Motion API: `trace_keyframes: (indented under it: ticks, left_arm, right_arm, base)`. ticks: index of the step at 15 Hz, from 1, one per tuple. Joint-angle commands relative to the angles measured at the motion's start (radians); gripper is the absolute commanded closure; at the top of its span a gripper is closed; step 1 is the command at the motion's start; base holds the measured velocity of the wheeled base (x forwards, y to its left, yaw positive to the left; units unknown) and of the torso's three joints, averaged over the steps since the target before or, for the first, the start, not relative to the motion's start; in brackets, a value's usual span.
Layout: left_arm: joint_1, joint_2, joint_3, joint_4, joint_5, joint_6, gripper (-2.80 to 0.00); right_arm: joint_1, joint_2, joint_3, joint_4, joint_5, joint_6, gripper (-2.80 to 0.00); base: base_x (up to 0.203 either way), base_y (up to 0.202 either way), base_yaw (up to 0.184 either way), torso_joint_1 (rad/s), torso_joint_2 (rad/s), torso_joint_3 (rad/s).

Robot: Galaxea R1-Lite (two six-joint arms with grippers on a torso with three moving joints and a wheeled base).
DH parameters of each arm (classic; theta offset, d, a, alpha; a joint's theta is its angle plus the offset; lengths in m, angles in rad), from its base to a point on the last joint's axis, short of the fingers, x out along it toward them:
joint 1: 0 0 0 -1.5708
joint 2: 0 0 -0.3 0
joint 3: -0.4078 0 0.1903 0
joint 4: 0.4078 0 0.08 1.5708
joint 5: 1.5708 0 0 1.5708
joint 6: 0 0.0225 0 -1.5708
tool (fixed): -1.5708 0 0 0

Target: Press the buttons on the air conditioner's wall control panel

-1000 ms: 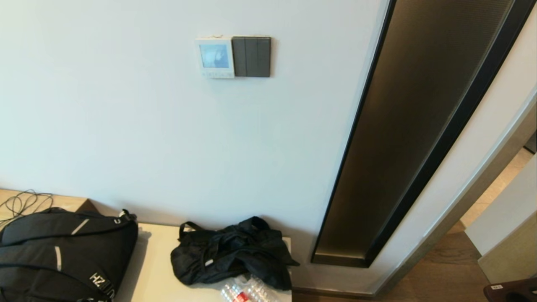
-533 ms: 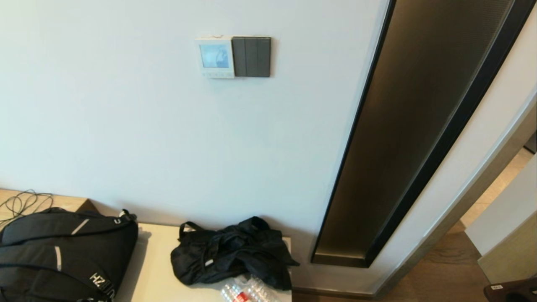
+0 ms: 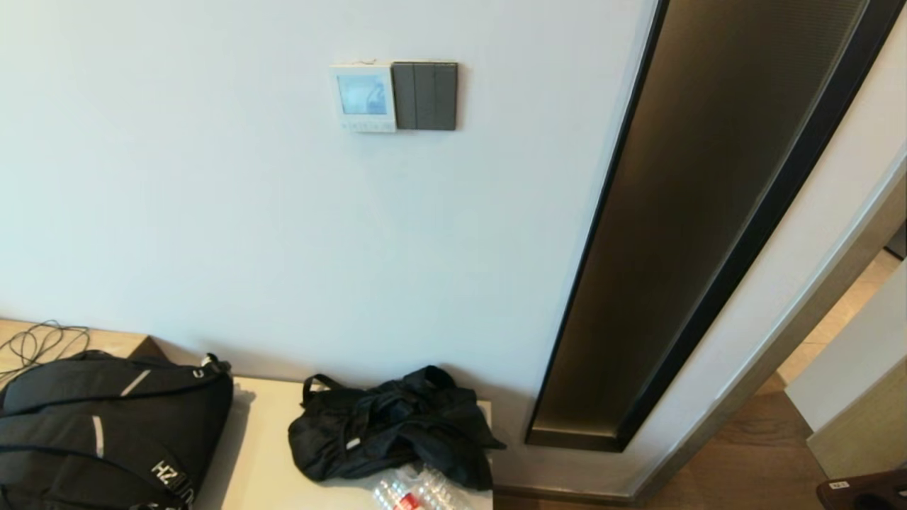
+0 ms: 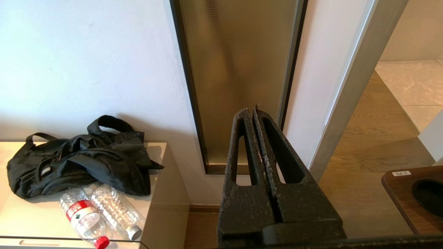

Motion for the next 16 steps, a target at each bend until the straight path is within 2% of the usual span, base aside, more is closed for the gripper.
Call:
trace_keyframes:
  ticks: [1,4,7,16]
  left_arm:
    - [0.0,-0.02,0.001,0.001,0.0,0.0,0.0]
    - [0.0,-0.02,0.004,-0.003,0.0,-0.009,0.0]
    - [-0.001,-0.019,0.004,-0.005,0.0,-0.049,0.0]
    - [-0.004,-0.019,0.004,-0.005,0.0,-0.057,0.0]
  right_arm:
    - [0.0,0.002,0.002,0.0,0.0,0.0,0.0]
    - [0.0,0.002,0.001,0.0,0.001,0.0,0.0]
    - [0.0,0.002,0.002,0.0,0.0,0.0,0.0]
    - [0.0,0.002,0.002,0.0,0.001,0.0,0.0]
  base:
    - [0.0,0.0,0.0,0.0,0.0,0.0]
    - [0.0,0.0,0.0,0.0,0.0,0.0]
    - [0.0,0.0,0.0,0.0,0.0,0.0]
    - [0.0,0.0,0.0,0.0,0.0,0.0]
